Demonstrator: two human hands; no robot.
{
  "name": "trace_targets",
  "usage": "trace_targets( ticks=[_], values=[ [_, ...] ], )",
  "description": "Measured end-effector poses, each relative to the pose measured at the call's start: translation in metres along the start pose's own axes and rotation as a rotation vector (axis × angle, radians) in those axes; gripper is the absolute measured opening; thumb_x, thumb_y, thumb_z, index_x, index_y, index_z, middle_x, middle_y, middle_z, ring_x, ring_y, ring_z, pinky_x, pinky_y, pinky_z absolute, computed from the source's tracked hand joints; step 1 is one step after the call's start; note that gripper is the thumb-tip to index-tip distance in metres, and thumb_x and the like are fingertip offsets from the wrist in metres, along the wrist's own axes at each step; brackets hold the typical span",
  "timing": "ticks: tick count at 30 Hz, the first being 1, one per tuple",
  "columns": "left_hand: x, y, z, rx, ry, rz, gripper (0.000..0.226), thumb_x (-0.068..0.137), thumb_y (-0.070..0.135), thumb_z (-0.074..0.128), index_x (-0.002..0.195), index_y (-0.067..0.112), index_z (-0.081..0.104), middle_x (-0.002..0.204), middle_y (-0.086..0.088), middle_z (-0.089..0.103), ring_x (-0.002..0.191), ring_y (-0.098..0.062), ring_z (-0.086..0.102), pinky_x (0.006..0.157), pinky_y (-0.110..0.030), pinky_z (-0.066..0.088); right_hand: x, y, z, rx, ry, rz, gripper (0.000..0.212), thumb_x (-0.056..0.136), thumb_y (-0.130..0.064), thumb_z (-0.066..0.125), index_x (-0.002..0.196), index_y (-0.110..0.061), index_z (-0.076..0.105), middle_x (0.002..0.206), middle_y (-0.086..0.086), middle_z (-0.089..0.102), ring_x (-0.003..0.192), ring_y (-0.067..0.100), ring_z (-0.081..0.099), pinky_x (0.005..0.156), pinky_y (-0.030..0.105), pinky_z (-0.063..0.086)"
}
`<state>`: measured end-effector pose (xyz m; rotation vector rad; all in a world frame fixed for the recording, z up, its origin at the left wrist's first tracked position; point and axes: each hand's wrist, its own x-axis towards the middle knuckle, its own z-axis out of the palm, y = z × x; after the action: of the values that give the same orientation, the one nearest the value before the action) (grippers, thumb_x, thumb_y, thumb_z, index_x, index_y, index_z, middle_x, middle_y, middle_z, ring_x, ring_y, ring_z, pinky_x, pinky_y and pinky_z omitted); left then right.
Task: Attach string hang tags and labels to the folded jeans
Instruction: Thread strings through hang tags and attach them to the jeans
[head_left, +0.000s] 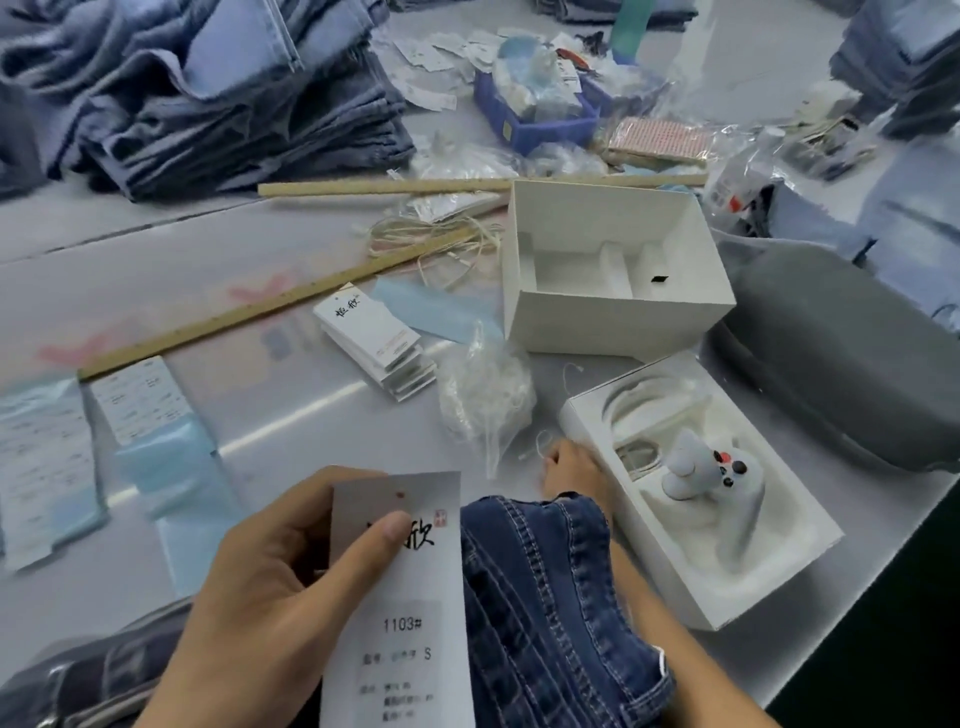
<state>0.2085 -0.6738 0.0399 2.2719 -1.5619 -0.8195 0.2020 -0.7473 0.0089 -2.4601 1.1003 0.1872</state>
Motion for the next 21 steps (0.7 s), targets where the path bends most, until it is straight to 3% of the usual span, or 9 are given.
trace_targets(
  ticks=[2, 3, 6, 9, 11, 13, 16, 19, 21],
  values=[
    [-0.075, -0.008, -0.037, -0.005, 0.025, 0.011, 0.029, 0.106, 0.009, 0.05, 0.132, 0.021, 0.058, 0.112, 0.002, 0.064, 0.096, -0.011, 0.061, 0.071, -0.02, 0.043, -0.003, 0.003, -0.009, 0.034, -0.003, 0.02, 0.003, 0.1, -0.017, 0.05, 0.098, -0.018, 0.053, 0.106, 0.008, 0.062, 0.097, 0.029, 0.06, 0.077, 0.034, 0.044],
    [-0.145, -0.007, -0.063, -0.339, 0.146, -0.099, 0.023, 0.104, 0.017, 0.058, 0.126, 0.024, 0.065, 0.1, 0.002, 0.068, 0.083, -0.011, 0.065, 0.061, -0.018, 0.046, -0.007, 0.005, -0.014, 0.087, 0.003, 0.014, 0.003, 0.1, -0.015, 0.051, 0.098, -0.016, 0.053, 0.101, 0.009, 0.063, 0.095, 0.029, 0.061, 0.077, 0.035, 0.046],
    [-0.251, 0.008, -0.139, -1.052, 0.772, -0.229, 0.018, 0.091, 0.041, 0.075, 0.104, 0.028, 0.074, 0.09, -0.006, 0.077, 0.075, -0.02, 0.075, 0.057, -0.024, 0.058, -0.034, -0.001, -0.042, 0.605, -0.01, -0.034, 0.016, 0.099, -0.003, 0.055, 0.091, -0.016, 0.059, 0.081, 0.005, 0.06, 0.076, 0.023, 0.057, 0.065, 0.024, 0.048],
    [-0.265, 0.012, -0.15, -1.086, 0.755, -0.156, 0.012, 0.086, 0.035, 0.07, 0.091, 0.026, 0.075, 0.087, -0.009, 0.076, 0.075, -0.026, 0.075, 0.059, -0.034, 0.062, -0.072, -0.019, -0.093, 1.13, -0.028, -0.041, 0.029, 0.098, 0.003, 0.056, 0.089, -0.017, 0.074, 0.081, 0.005, 0.068, 0.072, 0.018, 0.059, 0.061, 0.021, 0.052],
    [-0.261, 0.014, -0.148, -1.06, 0.781, -0.173, 0.015, 0.09, 0.035, 0.065, 0.088, 0.022, 0.073, 0.085, -0.011, 0.075, 0.074, -0.03, 0.074, 0.061, -0.037, 0.059, -0.102, -0.033, -0.128, 1.229, -0.016, -0.184, 0.025, 0.097, 0.003, 0.058, 0.099, -0.015, 0.076, 0.095, 0.008, 0.075, 0.085, 0.02, 0.069, 0.068, 0.026, 0.058],
    [-0.263, 0.012, -0.146, -1.053, 0.809, -0.193, 0.022, 0.093, 0.037, 0.062, 0.088, 0.018, 0.071, 0.085, -0.015, 0.073, 0.077, -0.036, 0.071, 0.063, -0.046, 0.057, -0.138, -0.045, -0.159, 1.163, 0.035, -0.36, 0.021, 0.093, -0.002, 0.066, 0.104, -0.016, 0.077, 0.1, 0.009, 0.077, 0.092, 0.02, 0.074, 0.07, 0.032, 0.062],
    [-0.269, 0.014, -0.149, -1.041, 0.833, -0.202, 0.025, 0.093, 0.039, 0.062, 0.089, 0.016, 0.072, 0.085, -0.012, 0.074, 0.079, -0.035, 0.071, 0.068, -0.054, 0.056, -0.184, -0.064, -0.196, 0.965, 0.138, -0.544, 0.016, 0.083, -0.011, 0.076, 0.095, -0.021, 0.08, 0.081, 0.009, 0.076, 0.068, 0.025, 0.075, 0.062, 0.036, 0.063],
    [-0.273, 0.018, -0.15, -0.997, 0.864, -0.181, 0.013, 0.095, 0.026, 0.067, 0.089, 0.019, 0.077, 0.085, -0.003, 0.076, 0.079, -0.02, 0.074, 0.067, -0.038, 0.058, -0.216, -0.086, -0.216, 0.71, 0.24, -0.775, 0.008, 0.087, -0.013, 0.073, 0.093, -0.015, 0.077, 0.093, -0.002, 0.068, 0.066, 0.019, 0.068, 0.055, 0.027, 0.059],
    [-0.283, 0.025, -0.151, -0.982, 0.875, -0.172, 0.01, 0.095, 0.018, 0.07, 0.09, 0.022, 0.078, 0.087, 0.002, 0.077, 0.081, -0.015, 0.075, 0.069, -0.031, 0.059, -0.233, -0.101, -0.222, 0.481, 0.378, -0.89, 0.007, 0.092, -0.017, 0.07, 0.094, -0.011, 0.073, 0.104, -0.004, 0.057, 0.084, 0.014, 0.062, 0.072, 0.019, 0.055]
  ],
)
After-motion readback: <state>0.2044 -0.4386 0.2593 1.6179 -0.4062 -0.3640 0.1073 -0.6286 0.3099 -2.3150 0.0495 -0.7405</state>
